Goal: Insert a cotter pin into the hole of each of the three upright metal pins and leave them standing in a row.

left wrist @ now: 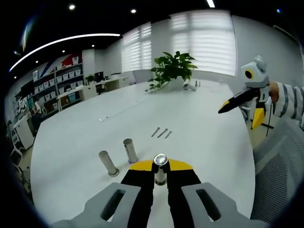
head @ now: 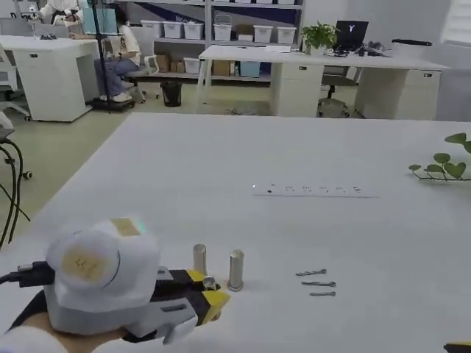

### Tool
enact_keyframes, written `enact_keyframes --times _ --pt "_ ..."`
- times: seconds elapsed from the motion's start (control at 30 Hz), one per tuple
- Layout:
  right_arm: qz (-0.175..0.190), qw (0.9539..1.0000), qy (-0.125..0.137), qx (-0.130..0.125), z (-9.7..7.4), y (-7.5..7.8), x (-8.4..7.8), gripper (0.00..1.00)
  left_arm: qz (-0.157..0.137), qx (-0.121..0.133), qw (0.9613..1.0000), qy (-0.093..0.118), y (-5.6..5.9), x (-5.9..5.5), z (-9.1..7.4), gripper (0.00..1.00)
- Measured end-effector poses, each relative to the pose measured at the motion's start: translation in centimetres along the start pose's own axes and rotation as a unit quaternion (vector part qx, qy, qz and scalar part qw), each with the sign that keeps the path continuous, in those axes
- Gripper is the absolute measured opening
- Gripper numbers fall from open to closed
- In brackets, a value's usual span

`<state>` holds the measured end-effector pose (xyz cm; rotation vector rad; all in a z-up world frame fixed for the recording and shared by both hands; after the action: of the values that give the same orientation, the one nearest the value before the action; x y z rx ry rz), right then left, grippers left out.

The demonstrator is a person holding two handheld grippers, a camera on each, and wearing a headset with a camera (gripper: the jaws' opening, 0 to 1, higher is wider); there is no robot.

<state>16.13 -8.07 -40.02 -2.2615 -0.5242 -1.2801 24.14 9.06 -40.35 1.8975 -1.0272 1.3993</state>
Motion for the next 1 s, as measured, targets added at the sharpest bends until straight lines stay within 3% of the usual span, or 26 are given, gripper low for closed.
enact_keyframes --times 0.23,0.3,0.5,1.0 --pt "-0.005 0.9999 -0.008 0.013 0.4 -0.7 -0.3 0.86 0.002 -0.040 0.9992 -0.004 2.4 -0.8 0.0 0.05" --pt "-0.006 0.9998 -0.010 0.014 0.4 -0.7 -0.4 0.86 0.010 -0.065 0.9978 -0.005 3.4 -1.0 0.1 0.05" --pt "-0.005 0.9997 -0.016 0.017 0.6 -0.7 -0.4 0.86 0.021 -0.108 0.9939 -0.014 5.8 -2.0 0.4 0.05" --pt "-0.012 0.9996 -0.015 0.019 0.8 -0.9 0.0 0.90 0.016 -0.101 0.9941 -0.038 6.4 -4.2 1.5 0.05"
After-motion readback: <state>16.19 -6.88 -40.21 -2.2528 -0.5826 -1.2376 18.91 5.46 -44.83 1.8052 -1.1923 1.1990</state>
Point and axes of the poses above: the centre of the closed fingertips' face, and the gripper's own axes: z roughly forward along the fingers, y roughly to its right, x roughly out of its top, the point moved 1 cm from there along -z, roughly backward along the fingers, and after that the axes turned 9 degrees about y, right-handed, at the moved point
